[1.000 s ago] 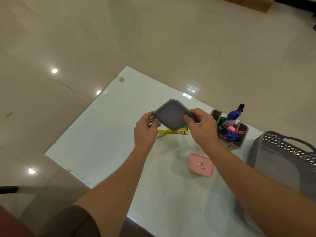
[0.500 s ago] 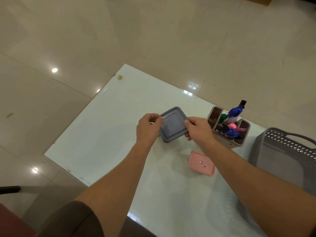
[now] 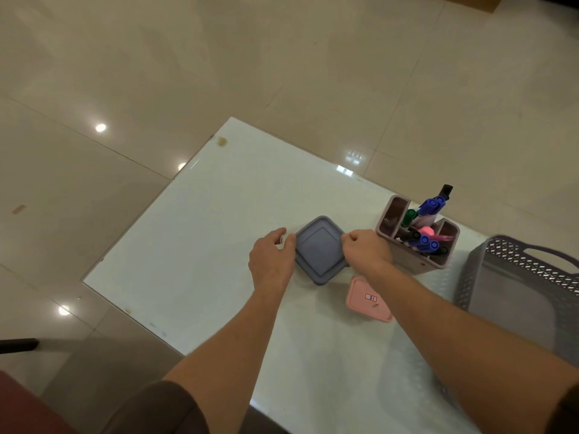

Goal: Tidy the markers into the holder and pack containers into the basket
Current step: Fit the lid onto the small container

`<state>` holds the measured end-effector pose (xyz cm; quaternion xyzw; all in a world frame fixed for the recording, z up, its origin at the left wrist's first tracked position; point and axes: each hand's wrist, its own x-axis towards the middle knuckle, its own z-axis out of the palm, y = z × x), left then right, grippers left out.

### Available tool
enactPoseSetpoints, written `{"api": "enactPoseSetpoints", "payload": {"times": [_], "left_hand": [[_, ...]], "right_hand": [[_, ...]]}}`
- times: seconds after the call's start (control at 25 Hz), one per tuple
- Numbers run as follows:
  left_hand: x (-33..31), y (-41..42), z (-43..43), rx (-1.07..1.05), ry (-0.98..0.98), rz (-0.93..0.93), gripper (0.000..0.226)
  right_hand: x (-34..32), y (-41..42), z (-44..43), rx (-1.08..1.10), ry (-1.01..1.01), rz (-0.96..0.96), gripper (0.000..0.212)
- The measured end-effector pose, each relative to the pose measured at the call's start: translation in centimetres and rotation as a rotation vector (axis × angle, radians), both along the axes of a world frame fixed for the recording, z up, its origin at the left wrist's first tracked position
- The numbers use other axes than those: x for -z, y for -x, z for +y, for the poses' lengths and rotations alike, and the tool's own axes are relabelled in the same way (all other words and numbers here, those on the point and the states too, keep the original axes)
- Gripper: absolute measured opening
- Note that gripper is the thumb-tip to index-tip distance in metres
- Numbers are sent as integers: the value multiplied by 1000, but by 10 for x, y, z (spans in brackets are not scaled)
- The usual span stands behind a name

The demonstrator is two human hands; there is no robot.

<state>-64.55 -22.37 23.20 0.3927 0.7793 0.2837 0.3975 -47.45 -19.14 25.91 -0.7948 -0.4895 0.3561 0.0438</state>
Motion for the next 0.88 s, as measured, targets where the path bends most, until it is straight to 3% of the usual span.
{"api": "enactPoseSetpoints", "payload": {"times": [0.24, 0.4, 0.6, 0.76, 0.88], "left_hand": [[-3, -1, -11, -92, 10, -153, 44], [2, -6, -18, -98, 0, -152, 40], [4, -12, -17, -198, -3, -65, 26], [-3, -15, -14, -250, 50, 8, 21], [-5, -15, -10, -182, 77, 105, 38]], "right_hand": [[5, 12, -12, 77, -12, -125, 38], [11, 20, -25, 83, -95, -213, 41], [15, 15, -31, -90, -67, -209, 26], [18, 0, -31, -236, -61, -133, 35], [14, -12, -35, -401, 5, -156, 42]]}}
